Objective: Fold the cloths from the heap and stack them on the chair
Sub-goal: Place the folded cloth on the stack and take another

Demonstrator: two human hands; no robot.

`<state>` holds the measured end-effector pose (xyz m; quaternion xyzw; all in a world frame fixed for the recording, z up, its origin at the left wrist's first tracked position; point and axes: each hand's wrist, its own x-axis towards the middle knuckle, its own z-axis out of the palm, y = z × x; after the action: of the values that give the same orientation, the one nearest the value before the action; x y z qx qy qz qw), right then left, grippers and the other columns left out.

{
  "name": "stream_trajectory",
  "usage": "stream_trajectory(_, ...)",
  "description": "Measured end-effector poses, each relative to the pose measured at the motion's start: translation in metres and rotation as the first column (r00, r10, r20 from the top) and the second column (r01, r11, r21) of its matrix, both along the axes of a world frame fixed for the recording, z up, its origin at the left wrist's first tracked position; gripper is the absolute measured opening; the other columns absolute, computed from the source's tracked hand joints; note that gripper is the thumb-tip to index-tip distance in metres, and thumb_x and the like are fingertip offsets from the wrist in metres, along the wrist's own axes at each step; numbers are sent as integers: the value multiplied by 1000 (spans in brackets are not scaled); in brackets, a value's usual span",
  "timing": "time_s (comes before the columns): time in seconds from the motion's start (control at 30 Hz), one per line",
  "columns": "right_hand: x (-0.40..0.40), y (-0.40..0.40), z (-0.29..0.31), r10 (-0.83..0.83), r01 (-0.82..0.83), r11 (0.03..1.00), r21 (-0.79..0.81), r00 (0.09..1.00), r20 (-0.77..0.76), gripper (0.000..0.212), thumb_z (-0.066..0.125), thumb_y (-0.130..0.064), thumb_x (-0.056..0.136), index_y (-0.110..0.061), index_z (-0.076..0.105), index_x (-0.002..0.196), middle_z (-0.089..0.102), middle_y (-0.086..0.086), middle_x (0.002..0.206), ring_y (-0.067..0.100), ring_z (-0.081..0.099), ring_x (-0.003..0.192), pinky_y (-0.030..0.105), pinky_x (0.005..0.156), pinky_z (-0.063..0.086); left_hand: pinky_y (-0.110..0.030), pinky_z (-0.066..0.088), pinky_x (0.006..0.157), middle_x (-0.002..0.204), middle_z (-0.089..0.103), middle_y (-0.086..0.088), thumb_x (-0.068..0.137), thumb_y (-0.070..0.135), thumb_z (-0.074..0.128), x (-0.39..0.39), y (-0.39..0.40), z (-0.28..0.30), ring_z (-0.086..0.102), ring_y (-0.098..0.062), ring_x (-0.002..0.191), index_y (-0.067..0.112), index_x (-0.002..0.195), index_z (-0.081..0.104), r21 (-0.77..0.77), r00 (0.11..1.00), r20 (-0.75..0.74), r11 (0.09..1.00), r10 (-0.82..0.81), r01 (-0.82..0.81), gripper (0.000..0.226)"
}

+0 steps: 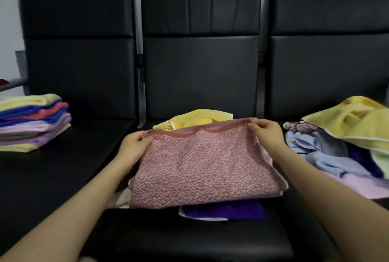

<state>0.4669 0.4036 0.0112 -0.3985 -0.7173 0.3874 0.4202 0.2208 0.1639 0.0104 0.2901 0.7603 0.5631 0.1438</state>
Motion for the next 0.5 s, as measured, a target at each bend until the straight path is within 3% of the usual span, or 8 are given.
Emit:
stream_trajectory(0.1, 2, -18, 53, 2, -13, 999, -31, 947, -322, 29, 63, -21, 92, 7, 68, 85, 62, 12, 75, 15, 50, 74, 33, 66, 41, -25, 48, 74, 98, 70, 0, 94, 13, 58, 5, -9, 39, 64, -15, 94, 19, 105, 69, 218, 999, 30, 975, 44, -49, 17)
stream_trajectory(0.2, 1, -37, 110, 53, -23, 997, 67, 868, -494, 31, 61, -21, 93, 8, 65, 82, 55, 5, 73, 15, 46, 74, 29, 67, 35, -21, 47, 71, 95, 69, 4, 94, 12, 57, 7, -18, 97, 63, -8, 87, 21, 102, 69, 401, 996, -31, 914, 88, -69, 17)
stream_trajectory(0.3, 3, -55, 159, 85, 6, 986, 166, 841, -534, 31, 60, -22, 94, -12, 63, 66, 55, -15, 58, 0, 46, 60, 20, 56, 37, -17, 42, 65, 88, 65, 11, 95, 17, 56, 13, -32, 155, 57, -1, 81, 25, 100, 67, 470, 967, -170, 878, 189, -89, 15)
stream_trajectory(0.37, 6, -67, 184, 97, 18, 978, 206, 841, -532, 30, 60, -23, 95, -21, 65, 65, 58, -19, 53, -8, 48, 53, 14, 52, 38, -18, 44, 65, 86, 65, 11, 94, 18, 57, 16, -40, 180, 58, -2, 81, 29, 93, 67, 516, 957, -203, 853, 209, -77, 14)
stream_trajectory(0.5, 20, -85, 220, 98, 57, 963, 262, 835, -541, 30, 60, -31, 94, -15, 68, 69, 61, -10, 62, -2, 50, 56, 17, 54, 41, -7, 44, 60, 85, 65, 15, 95, 17, 58, 23, -58, 213, 59, 2, 79, 28, 94, 67, 555, 922, -308, 831, 235, -26, 14)
